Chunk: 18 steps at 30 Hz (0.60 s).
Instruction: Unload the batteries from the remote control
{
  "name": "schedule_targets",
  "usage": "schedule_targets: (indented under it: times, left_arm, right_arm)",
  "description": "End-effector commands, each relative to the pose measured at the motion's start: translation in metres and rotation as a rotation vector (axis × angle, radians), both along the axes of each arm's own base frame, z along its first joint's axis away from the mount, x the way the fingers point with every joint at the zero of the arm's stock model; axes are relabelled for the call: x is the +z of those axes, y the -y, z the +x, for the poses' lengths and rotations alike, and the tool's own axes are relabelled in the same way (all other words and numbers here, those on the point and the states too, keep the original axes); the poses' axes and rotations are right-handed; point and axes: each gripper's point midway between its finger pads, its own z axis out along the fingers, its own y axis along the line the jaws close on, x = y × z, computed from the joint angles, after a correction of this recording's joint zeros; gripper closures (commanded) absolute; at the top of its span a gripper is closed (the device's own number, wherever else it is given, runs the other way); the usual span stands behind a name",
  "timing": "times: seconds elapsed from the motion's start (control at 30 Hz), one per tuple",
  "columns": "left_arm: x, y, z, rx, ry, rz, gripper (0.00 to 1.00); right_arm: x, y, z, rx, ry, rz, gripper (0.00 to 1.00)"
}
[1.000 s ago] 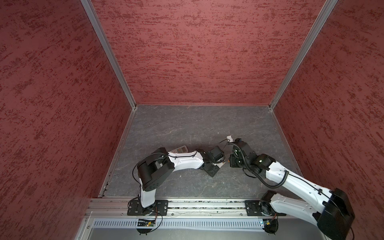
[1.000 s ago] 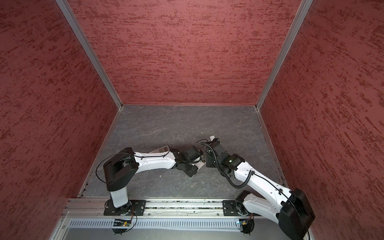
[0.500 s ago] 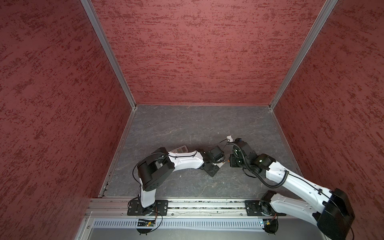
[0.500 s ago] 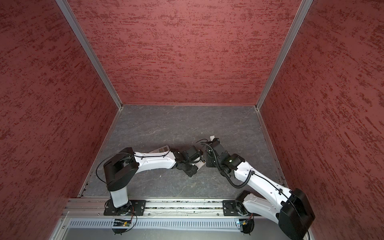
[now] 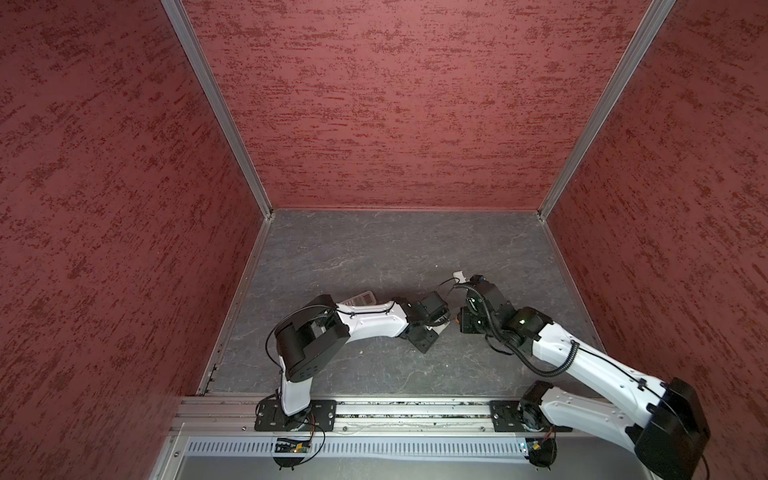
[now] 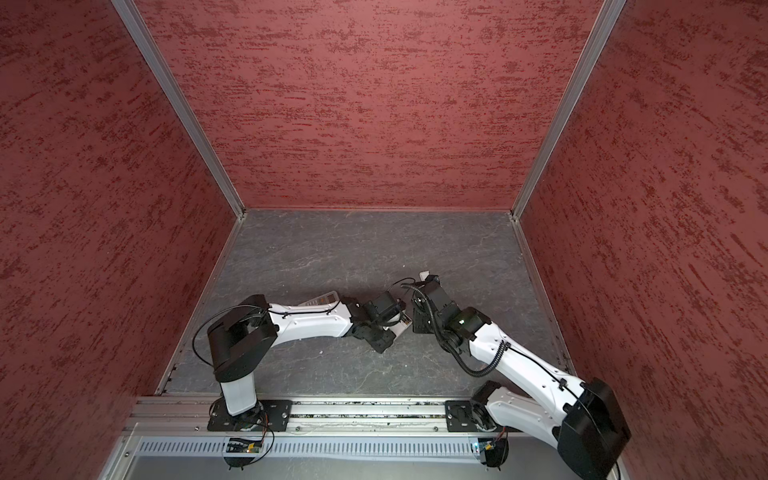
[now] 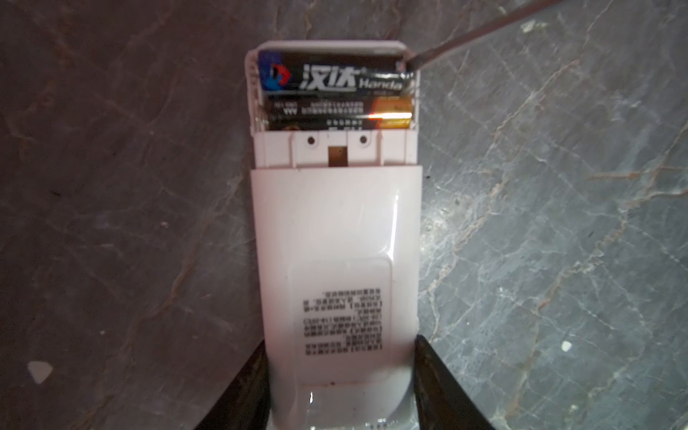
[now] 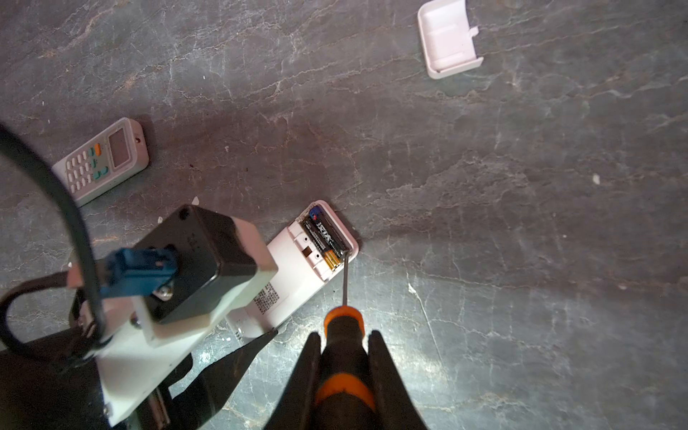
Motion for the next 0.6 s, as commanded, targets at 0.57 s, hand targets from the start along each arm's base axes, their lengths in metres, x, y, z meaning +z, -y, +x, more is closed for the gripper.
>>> schedule_targets:
  times: [0.57]
  left_arm:
    - [-0.06, -0.05, -0.045, -0.039, -0.192, 0.212, 0.72]
  right_arm:
    - [0.056, -0.015, 0.032, -0.021, 0.181, 0.095, 1.0]
